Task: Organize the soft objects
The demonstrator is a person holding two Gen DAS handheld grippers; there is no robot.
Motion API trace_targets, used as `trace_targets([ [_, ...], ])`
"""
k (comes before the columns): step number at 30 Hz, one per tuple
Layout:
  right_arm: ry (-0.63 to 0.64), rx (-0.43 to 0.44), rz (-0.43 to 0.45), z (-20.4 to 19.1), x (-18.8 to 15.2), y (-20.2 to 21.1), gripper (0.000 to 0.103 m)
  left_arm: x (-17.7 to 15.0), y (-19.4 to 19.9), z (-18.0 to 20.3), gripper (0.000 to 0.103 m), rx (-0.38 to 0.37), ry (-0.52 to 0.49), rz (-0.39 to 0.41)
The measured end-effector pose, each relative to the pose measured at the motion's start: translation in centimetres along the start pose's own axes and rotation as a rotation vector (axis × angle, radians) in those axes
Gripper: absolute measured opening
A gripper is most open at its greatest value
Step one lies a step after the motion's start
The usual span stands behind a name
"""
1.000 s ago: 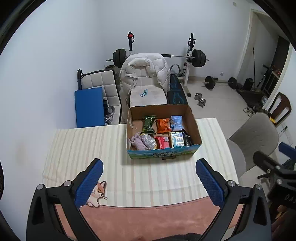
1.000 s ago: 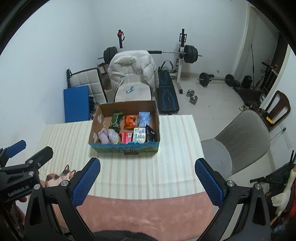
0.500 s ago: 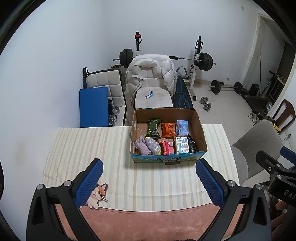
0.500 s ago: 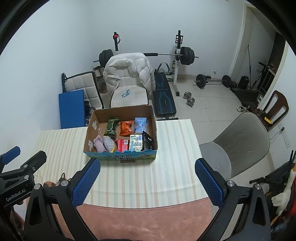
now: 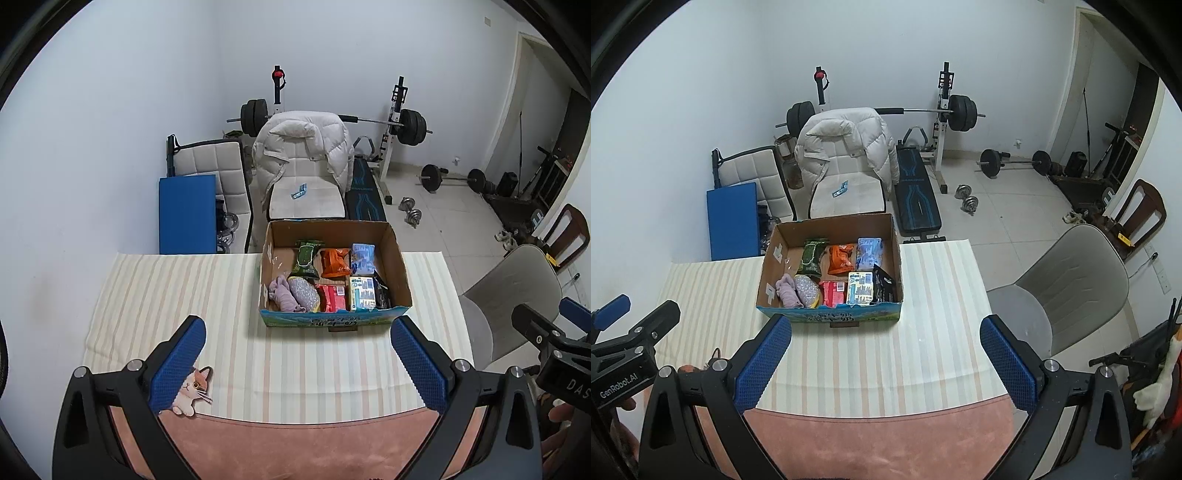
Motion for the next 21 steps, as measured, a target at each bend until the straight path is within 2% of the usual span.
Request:
trace_targets([
  [21, 0.016, -0.01, 0.019, -0.3, 0.5, 1.2, 0.103, 0.3, 0.5, 0.0, 0.103, 0.019, 0.01, 0.022],
])
Point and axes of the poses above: each gripper's, at about its wrist camera, not at the fingertips, and y roughly against the way its jaws point, z to its right, x to its top, the point moved 6 cm from there along -y, roughly the way its jaws point, and after that the axes turned 7 degrees about x, right-handed, at the moved point
